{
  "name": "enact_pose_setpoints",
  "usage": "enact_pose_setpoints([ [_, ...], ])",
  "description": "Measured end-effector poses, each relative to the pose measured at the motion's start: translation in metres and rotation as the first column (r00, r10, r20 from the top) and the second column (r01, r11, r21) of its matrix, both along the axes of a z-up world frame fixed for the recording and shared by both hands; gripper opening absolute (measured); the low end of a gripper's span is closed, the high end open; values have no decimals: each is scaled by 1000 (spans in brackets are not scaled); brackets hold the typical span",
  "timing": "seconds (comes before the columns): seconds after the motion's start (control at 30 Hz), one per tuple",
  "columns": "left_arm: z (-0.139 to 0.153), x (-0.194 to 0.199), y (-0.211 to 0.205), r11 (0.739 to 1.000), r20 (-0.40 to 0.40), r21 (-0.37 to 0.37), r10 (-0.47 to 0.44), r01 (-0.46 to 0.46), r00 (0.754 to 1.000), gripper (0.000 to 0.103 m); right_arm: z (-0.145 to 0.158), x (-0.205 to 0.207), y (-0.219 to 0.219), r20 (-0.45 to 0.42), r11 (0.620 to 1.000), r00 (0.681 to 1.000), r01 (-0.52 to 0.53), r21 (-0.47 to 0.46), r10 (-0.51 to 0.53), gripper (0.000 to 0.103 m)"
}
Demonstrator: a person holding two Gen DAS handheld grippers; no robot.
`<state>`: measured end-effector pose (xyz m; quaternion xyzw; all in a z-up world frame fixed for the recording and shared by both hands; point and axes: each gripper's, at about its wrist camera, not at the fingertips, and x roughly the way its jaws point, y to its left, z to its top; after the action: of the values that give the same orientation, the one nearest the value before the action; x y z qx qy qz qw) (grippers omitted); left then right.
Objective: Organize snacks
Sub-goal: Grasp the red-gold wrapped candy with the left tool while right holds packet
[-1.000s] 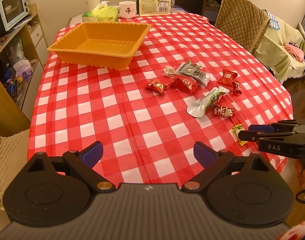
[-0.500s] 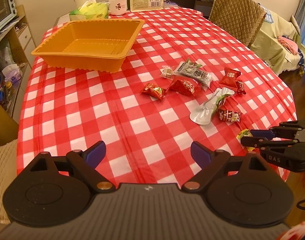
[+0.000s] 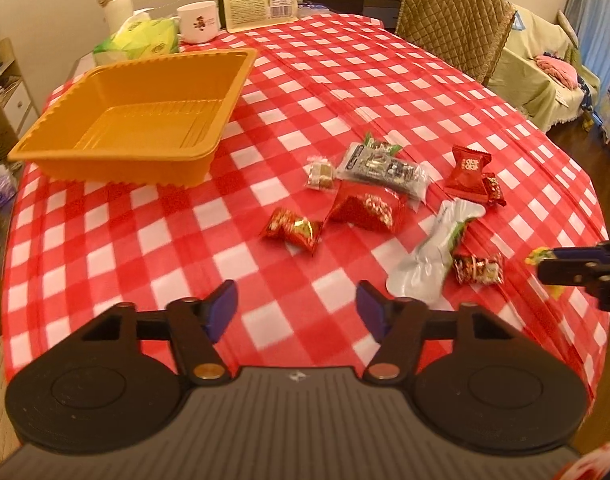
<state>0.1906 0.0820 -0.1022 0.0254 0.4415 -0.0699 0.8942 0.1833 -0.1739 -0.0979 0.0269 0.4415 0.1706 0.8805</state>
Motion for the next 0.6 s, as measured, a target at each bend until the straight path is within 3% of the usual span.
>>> enact_pose_setpoints([
  [0.13, -6, 20, -1, 1000, 13, 5, -31, 31, 999, 47, 3, 2, -6, -5, 999, 999, 48, 10, -48, 22],
  [0.6, -28, 63, -13, 985, 9, 69, -157, 156, 987, 38, 4, 3, -12, -28, 987, 987, 158, 9, -158, 22],
])
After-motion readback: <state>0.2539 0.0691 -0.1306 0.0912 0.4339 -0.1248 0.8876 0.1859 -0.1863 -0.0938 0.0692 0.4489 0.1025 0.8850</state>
